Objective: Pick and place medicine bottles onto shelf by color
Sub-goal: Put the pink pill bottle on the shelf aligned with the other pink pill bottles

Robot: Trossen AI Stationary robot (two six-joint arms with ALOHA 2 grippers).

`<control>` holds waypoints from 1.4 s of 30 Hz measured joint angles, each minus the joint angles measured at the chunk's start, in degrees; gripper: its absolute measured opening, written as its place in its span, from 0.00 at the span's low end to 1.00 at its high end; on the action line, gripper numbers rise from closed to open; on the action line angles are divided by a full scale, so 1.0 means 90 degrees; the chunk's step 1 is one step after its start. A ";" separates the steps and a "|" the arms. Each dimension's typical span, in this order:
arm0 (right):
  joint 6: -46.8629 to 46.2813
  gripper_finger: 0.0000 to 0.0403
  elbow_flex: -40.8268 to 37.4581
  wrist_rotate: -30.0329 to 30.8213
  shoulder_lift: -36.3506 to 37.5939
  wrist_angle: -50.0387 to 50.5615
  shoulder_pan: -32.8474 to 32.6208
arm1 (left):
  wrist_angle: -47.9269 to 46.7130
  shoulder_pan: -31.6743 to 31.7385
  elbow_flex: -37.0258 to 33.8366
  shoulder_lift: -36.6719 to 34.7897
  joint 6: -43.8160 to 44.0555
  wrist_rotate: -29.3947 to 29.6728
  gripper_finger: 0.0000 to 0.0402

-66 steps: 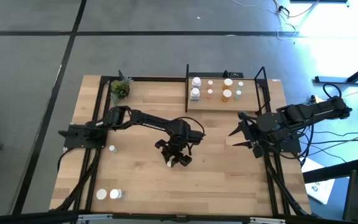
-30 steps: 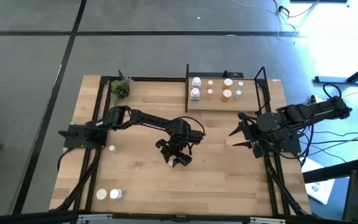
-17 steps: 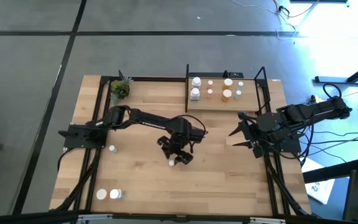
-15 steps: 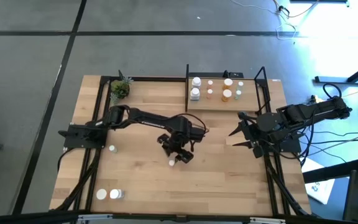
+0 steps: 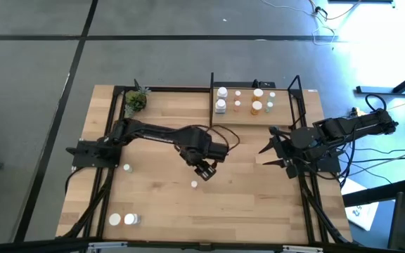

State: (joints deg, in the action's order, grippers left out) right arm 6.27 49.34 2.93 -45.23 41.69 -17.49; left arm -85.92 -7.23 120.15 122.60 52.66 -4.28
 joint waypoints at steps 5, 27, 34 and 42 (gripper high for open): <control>0.0000 0.50 0.0000 0.0001 0.0000 -0.0033 0.0002 | -0.0110 -0.0530 0.0022 -0.0497 0.0456 0.1098 0.53; -0.0001 0.50 0.0000 0.0000 0.0000 -0.0045 0.0001 | -0.0455 -0.3157 -0.0024 -0.0878 0.1439 0.3872 0.53; 0.0001 0.50 -0.0002 -0.0001 0.0000 -0.0051 0.0000 | -0.0455 -0.3693 -0.0024 -0.0878 0.2293 0.4240 0.53; 0.0001 0.50 -0.0005 -0.0001 0.0000 -0.0172 0.0000 | -0.0455 -0.4075 -0.0024 -0.0878 0.2630 0.4421 0.53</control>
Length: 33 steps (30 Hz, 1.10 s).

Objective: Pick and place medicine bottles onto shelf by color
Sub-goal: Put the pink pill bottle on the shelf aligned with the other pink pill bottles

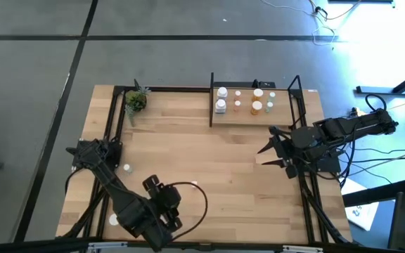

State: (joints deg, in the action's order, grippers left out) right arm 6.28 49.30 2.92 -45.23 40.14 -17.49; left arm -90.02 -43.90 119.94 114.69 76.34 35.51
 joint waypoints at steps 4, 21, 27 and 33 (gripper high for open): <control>-0.0372 0.50 -0.0004 -0.0010 0.0000 -0.0195 0.0001 | 0.0000 -0.0121 0.0000 0.0000 0.0124 0.0014 0.53; -0.0021 0.50 0.0125 -0.0019 -0.0798 -0.2059 -0.0001 | 0.0000 -0.0257 0.0000 0.0000 0.0863 0.0381 0.53; 0.0365 0.50 0.1141 -0.0223 -0.2093 -0.1373 0.0002 | 0.0000 -0.0274 0.0000 -0.0002 0.0843 0.0490 0.53; 0.0728 0.50 0.2374 -0.0768 -0.3561 -0.0570 0.0012 | 0.0000 -0.0412 0.0000 -0.0002 0.0854 0.0508 0.53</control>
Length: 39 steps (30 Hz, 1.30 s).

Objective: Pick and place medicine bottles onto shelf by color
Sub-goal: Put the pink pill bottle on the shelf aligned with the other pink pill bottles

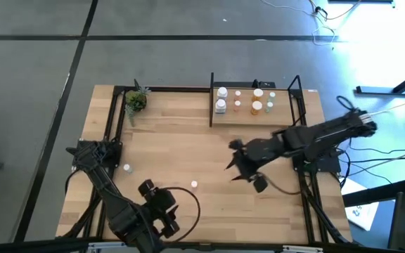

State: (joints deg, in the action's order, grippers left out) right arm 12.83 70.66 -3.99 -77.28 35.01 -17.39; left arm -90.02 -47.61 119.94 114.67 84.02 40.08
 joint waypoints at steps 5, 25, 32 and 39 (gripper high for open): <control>0.0348 0.50 0.0771 -0.0084 -0.1028 0.0328 0.0000 | 0.0000 -0.0219 0.0000 0.0000 0.0161 0.0525 0.53; 0.0708 0.50 0.2455 -0.0087 -0.3847 0.0198 0.0061 | 0.0000 -0.0496 0.0000 0.0000 0.0324 0.0810 0.53; 0.0703 0.50 0.2681 -0.0084 -0.4370 0.0018 0.0292 | 0.0000 -0.0527 0.0001 0.0000 0.0327 0.0806 0.53; 0.0589 0.50 0.2682 -0.0672 -0.4579 -0.0115 0.0532 | 0.0000 -0.0526 0.0002 0.0000 0.0327 0.0807 0.53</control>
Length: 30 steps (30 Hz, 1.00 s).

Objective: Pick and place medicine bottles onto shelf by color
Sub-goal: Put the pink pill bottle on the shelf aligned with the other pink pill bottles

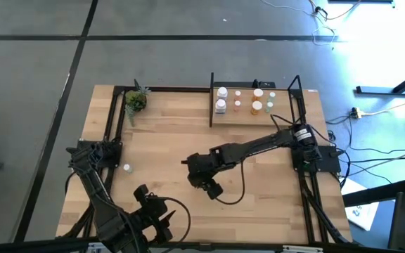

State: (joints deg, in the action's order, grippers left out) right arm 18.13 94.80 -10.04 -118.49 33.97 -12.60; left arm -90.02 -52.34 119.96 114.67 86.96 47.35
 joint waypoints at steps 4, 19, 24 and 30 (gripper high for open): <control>0.0020 0.50 -0.0001 -0.0021 -0.0125 -0.0016 0.0050 | 0.0000 0.0001 0.0001 0.0000 0.0000 -0.0002 0.53; 0.0028 0.50 -0.0002 0.0041 -0.0348 -0.0281 0.0060 | 0.0000 0.0005 0.0001 0.0000 0.0000 -0.0002 0.53; 0.0045 0.50 -0.0006 -0.0183 -0.0424 -0.0318 0.0060 | 0.0000 0.0005 0.0001 0.0000 0.0000 -0.0004 0.53; 0.0216 0.50 -0.0015 -0.0183 -0.0596 -0.0387 0.0060 | 0.0002 0.0010 0.0001 -0.0002 -0.0005 -0.0064 0.53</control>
State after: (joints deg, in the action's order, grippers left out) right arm 20.07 94.67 -11.68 -123.86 30.48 -12.05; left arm -90.00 -52.25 119.96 114.65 86.92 46.78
